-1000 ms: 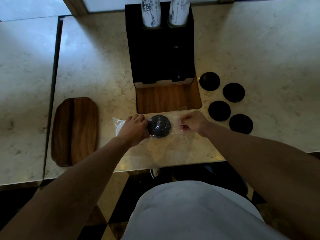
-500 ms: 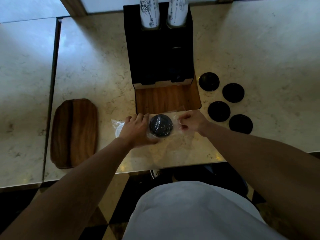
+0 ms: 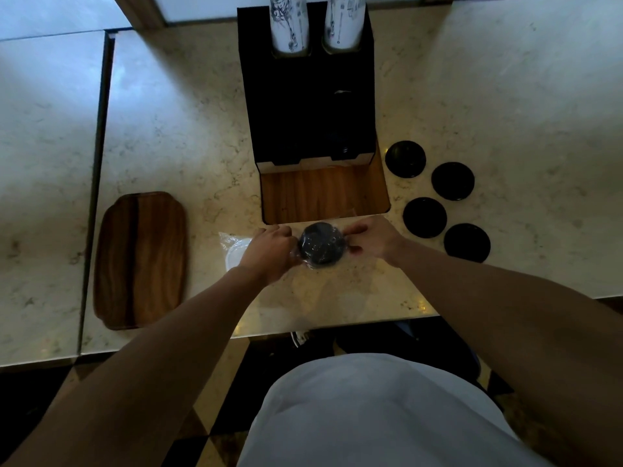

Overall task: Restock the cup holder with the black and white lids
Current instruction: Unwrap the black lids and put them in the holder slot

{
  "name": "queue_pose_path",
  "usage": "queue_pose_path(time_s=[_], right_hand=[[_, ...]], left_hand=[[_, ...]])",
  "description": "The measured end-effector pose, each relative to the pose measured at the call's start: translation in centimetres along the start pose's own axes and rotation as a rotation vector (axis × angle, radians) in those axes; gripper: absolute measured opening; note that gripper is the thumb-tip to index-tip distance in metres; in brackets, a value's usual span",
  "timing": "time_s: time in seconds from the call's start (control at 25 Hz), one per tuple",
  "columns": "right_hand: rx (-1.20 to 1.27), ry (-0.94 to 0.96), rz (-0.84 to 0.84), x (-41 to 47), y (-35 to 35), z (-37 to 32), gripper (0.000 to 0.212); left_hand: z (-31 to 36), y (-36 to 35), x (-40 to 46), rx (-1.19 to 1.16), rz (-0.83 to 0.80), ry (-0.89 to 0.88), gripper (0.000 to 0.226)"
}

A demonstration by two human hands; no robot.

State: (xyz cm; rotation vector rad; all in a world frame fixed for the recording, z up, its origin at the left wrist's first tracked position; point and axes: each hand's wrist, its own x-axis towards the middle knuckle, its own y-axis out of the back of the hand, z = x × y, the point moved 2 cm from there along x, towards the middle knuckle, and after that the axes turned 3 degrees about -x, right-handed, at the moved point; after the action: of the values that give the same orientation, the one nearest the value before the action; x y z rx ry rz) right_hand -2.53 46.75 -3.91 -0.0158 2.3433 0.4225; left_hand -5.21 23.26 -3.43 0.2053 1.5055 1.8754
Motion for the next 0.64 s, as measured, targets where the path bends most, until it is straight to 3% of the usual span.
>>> queue_pose_path(time_s=[0.16, 0.36, 0.52, 0.64], right_hand=[[0.014, 0.0, -0.016, 0.16, 0.27, -0.18, 0.018], [0.088, -0.035, -0.103, 0.32, 0.09, -0.32, 0.008], [0.099, -0.055, -0.134, 0.51, 0.33, -0.03, 0.03], [0.07, -0.045, -0.144, 0.24, 0.14, -0.37, 0.034]], left_hand=[[0.23, -0.18, 0.13, -0.001, 0.009, -0.01, 0.029], [0.11, -0.4, 0.15, 0.018, 0.034, -0.011, 0.027], [0.13, -0.48, 0.09, 0.071, 0.017, -0.013, 0.032], [0.19, -0.52, 0.03, 0.085, 0.013, -0.003, 0.034]])
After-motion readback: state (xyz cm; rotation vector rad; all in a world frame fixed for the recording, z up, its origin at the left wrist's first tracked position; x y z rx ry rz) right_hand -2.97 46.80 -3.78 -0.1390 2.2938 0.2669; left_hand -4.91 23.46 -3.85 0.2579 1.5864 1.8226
